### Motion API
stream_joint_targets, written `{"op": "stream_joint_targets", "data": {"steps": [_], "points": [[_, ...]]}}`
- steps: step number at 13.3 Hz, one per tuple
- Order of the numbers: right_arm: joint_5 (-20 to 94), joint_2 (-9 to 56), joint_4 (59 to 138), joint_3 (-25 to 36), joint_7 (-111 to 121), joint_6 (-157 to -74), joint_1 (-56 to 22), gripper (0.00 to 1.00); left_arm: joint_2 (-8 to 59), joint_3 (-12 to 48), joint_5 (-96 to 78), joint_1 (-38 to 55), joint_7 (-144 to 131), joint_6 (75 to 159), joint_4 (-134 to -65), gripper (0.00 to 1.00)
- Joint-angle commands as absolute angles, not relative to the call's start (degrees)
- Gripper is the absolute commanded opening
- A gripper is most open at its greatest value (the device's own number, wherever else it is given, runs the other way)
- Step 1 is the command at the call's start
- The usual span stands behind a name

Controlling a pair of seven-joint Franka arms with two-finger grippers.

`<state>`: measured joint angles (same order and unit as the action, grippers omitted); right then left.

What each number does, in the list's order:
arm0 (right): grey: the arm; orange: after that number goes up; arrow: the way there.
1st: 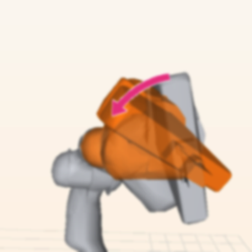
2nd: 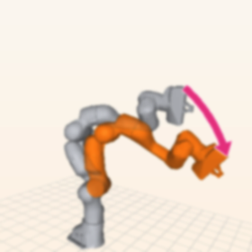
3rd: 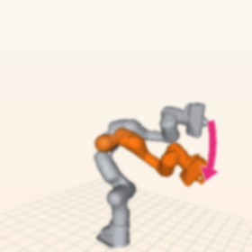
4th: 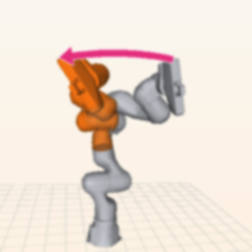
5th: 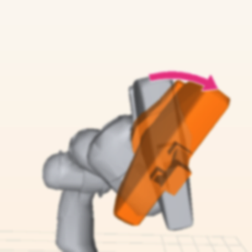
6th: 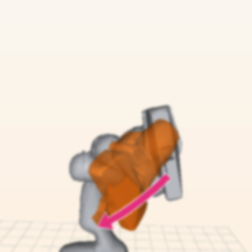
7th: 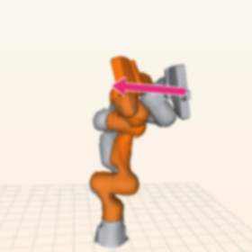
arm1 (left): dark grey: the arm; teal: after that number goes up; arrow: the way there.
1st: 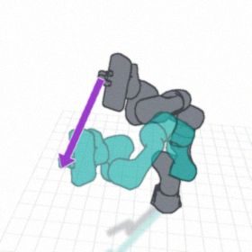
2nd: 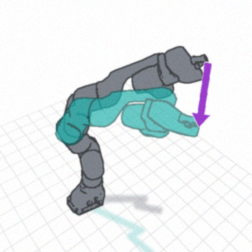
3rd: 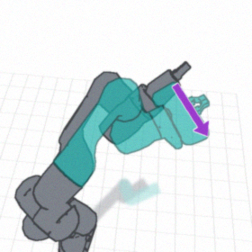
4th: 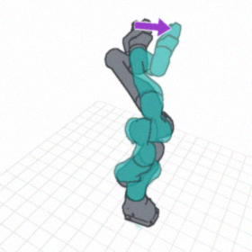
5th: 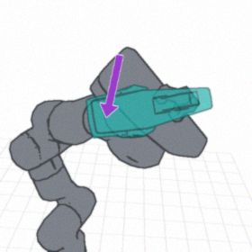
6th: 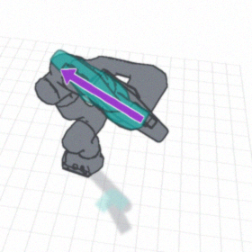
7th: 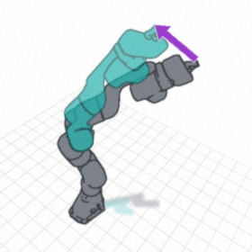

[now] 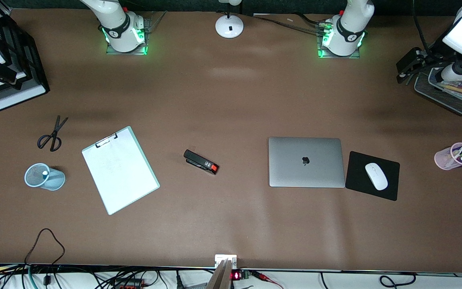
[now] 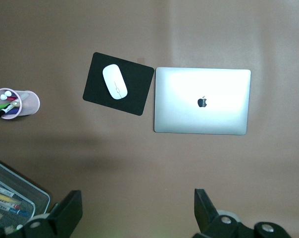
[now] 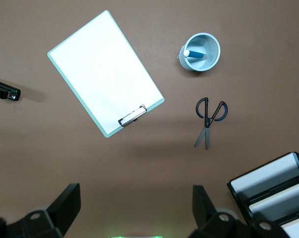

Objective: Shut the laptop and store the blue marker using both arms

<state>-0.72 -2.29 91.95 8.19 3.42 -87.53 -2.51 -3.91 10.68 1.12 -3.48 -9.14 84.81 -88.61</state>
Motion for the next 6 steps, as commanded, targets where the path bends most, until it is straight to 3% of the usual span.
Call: {"op": "stream_joint_targets", "data": {"steps": [1,6], "points": [[-1.4,-4.3,93.6,7.5,2.1,-88.4,-2.7,1.00,-5.3,10.9,0.3,-4.0,-7.7,84.4,-89.6,1.00],[-1.3,-4.0,93.6,7.4,1.3,-88.6,-2.9,1.00,-4.7,10.9,-0.4,-3.8,-7.6,85.2,-89.5,1.00]]}}
